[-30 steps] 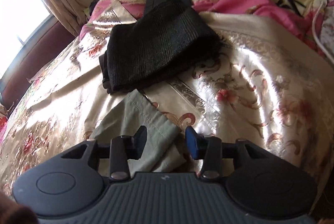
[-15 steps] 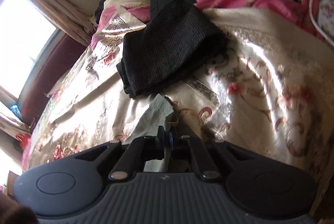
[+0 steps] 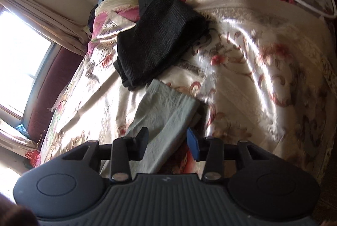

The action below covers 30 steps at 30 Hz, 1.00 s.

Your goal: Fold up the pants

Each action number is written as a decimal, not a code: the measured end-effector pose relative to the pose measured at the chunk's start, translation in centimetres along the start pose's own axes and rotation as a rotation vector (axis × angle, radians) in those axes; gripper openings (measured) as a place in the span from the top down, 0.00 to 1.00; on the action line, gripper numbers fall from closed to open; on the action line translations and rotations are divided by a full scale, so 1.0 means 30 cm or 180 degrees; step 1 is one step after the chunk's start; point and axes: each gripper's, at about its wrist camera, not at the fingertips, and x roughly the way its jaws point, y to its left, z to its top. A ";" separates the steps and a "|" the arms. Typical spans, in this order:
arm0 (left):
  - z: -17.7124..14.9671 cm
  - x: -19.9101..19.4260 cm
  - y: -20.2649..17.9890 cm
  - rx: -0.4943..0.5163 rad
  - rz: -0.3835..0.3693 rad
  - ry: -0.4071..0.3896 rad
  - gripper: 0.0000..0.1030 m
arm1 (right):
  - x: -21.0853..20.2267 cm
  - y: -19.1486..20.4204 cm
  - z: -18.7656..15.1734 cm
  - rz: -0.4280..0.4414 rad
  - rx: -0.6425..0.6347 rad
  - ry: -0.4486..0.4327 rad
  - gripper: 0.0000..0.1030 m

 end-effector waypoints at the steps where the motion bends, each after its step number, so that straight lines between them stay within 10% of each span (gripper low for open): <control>1: 0.000 0.000 -0.002 0.0006 0.0000 -0.0002 0.60 | 0.019 -0.005 -0.006 -0.0048 0.0007 -0.0025 0.59; 20: 0.140 0.032 0.002 -0.0262 -0.0070 -0.0338 0.59 | 0.195 -0.058 -0.056 0.0437 0.0160 -0.0395 0.60; 25: 0.144 0.032 -0.022 -0.0149 -0.0109 -0.0262 0.59 | 0.118 -0.099 -0.049 0.0954 0.0454 -0.0366 0.81; 30: 0.157 0.046 -0.041 -0.0099 -0.0094 -0.0208 0.59 | 0.212 -0.099 -0.036 0.0726 0.0432 -0.0362 0.82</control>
